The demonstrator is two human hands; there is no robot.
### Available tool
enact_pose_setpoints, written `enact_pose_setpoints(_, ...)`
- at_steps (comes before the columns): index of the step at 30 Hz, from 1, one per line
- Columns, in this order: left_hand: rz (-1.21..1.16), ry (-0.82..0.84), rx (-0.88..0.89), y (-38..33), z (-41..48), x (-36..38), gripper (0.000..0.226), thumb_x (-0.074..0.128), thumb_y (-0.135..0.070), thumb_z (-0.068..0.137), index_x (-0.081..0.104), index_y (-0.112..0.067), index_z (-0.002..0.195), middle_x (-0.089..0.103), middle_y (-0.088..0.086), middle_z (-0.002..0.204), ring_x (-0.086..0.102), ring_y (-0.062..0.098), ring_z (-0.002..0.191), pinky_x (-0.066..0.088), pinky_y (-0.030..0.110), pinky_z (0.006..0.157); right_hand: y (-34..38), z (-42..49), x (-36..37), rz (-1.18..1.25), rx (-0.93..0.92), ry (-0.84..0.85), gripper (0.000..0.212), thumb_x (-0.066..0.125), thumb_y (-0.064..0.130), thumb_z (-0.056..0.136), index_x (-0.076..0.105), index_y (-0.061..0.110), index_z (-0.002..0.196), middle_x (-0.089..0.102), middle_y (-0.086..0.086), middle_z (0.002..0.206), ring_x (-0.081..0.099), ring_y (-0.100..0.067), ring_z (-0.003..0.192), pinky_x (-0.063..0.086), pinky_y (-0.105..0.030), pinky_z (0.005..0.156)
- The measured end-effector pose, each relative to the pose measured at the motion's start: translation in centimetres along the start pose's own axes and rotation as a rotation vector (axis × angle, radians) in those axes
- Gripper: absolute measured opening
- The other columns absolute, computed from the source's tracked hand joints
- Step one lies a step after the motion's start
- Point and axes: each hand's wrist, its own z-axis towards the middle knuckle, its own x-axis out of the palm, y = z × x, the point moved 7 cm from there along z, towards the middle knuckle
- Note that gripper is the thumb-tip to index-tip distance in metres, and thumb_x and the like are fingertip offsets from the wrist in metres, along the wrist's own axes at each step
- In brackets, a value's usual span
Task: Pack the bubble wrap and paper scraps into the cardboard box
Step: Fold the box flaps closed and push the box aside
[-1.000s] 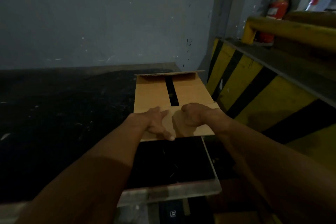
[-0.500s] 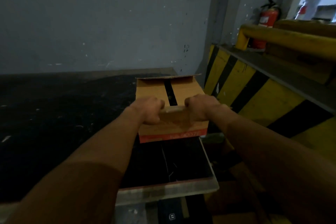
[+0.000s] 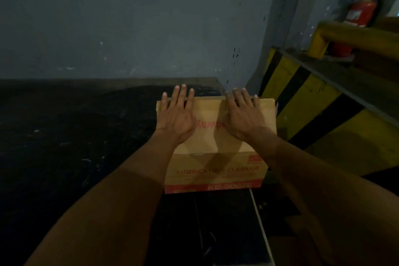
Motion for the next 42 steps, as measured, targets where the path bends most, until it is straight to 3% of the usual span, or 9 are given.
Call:
enact_pose_setpoints(7, -0.040, 0.072, -0.018, -0.8, 4.0, 5.9, 0.069, 0.018, -0.049, 0.097, -0.008, -0.016, 0.152, -0.008, 0.006, 0.161, -0.009, 0.026, 0.147, 0.000, 0.054, 0.118, -2.2, 3.3, 6.0, 0.072, 0.006, 0.049, 0.069, 0.023, 0.048, 0.097, 0.001, 0.014, 0.153, 0.001, -0.009, 0.162, -0.006, -0.029, 0.148, -0.003, -0.049, 0.119)
enact_pose_setpoints(9, -0.049, 0.111, -0.024, -1.2, 4.5, 7.1, 0.066, 0.017, -0.048, 0.097, 0.003, -0.015, 0.152, 0.003, 0.008, 0.161, 0.000, 0.027, 0.148, -0.001, 0.054, 0.117, -2.5, 3.6, 7.4, 0.105, 0.012, 0.101, 0.068, 0.020, 0.049, 0.097, 0.005, 0.014, 0.153, 0.005, -0.008, 0.162, -0.004, -0.028, 0.148, -0.003, -0.049, 0.119)
enact_pose_setpoints(12, -0.135, 0.185, -0.036, -1.8, 3.9, 9.0, 0.057, 0.021, -0.043, 0.099, 0.023, -0.013, 0.148, 0.025, 0.011, 0.155, 0.020, 0.028, 0.144, 0.010, 0.052, 0.118, -2.7, 3.5, 9.6, 0.143, -0.009, 0.161, 0.063, 0.021, 0.049, 0.097, 0.023, 0.015, 0.150, 0.022, -0.008, 0.158, 0.011, -0.029, 0.146, 0.000, -0.048, 0.118)
enact_pose_setpoints(16, -0.269, 0.219, -0.059, -1.7, 3.7, 10.5, 0.053, 0.025, -0.040, 0.100, 0.030, -0.015, 0.147, 0.029, 0.010, 0.154, 0.024, 0.027, 0.142, 0.017, 0.048, 0.117, -3.0, 4.0, 11.2, 0.172, 0.011, 0.237, 0.061, 0.021, 0.048, 0.098, 0.024, 0.016, 0.150, 0.021, -0.005, 0.159, 0.015, -0.028, 0.145, 0.007, -0.045, 0.118)
enact_pose_setpoints(20, -0.293, 0.264, -0.096, -1.8, 3.6, 10.8, 0.054, 0.023, -0.040, 0.101, 0.023, -0.016, 0.150, 0.020, 0.007, 0.158, 0.015, 0.025, 0.146, 0.011, 0.045, 0.119, -3.2, 4.2, 11.4, 0.167, -0.003, 0.236, 0.062, 0.018, 0.049, 0.098, 0.021, 0.016, 0.151, 0.018, -0.005, 0.160, 0.013, -0.028, 0.146, 0.009, -0.043, 0.118)
enact_pose_setpoints(29, -0.251, 0.401, -0.179, -2.4, 2.7, 11.6, 0.061, 0.014, -0.046, 0.100, -0.002, -0.021, 0.153, -0.006, 0.000, 0.161, -0.006, 0.019, 0.148, -0.001, 0.042, 0.119, -2.8, 3.6, 12.4, 0.137, 0.108, 0.377, 0.062, 0.007, 0.047, 0.099, -0.001, 0.021, 0.154, -0.007, 0.002, 0.162, -0.009, -0.024, 0.148, -0.006, -0.051, 0.117)
enact_pose_setpoints(37, -0.269, 0.445, -0.166, -2.4, 2.8, 11.1, 0.061, 0.012, -0.046, 0.101, -0.004, -0.018, 0.153, -0.008, 0.001, 0.161, -0.008, 0.021, 0.148, -0.001, 0.043, 0.118, -2.5, 3.3, 11.8, 0.176, 0.202, 0.364, 0.059, 0.010, 0.046, 0.100, 0.002, 0.023, 0.154, -0.004, 0.003, 0.162, -0.008, -0.027, 0.148, -0.007, -0.052, 0.117)
enact_pose_setpoints(42, -0.279, 0.423, -0.069, -1.5, 1.8, 9.9, 0.061, 0.015, -0.046, 0.102, -0.001, -0.018, 0.153, -0.004, 0.003, 0.162, -0.005, 0.024, 0.148, 0.002, 0.045, 0.120, -2.2, 1.8, 10.5, 0.218, 0.150, 0.343, 0.060, 0.014, 0.045, 0.101, 0.005, 0.019, 0.154, -0.002, -0.001, 0.162, -0.007, -0.029, 0.148, -0.004, -0.048, 0.117)
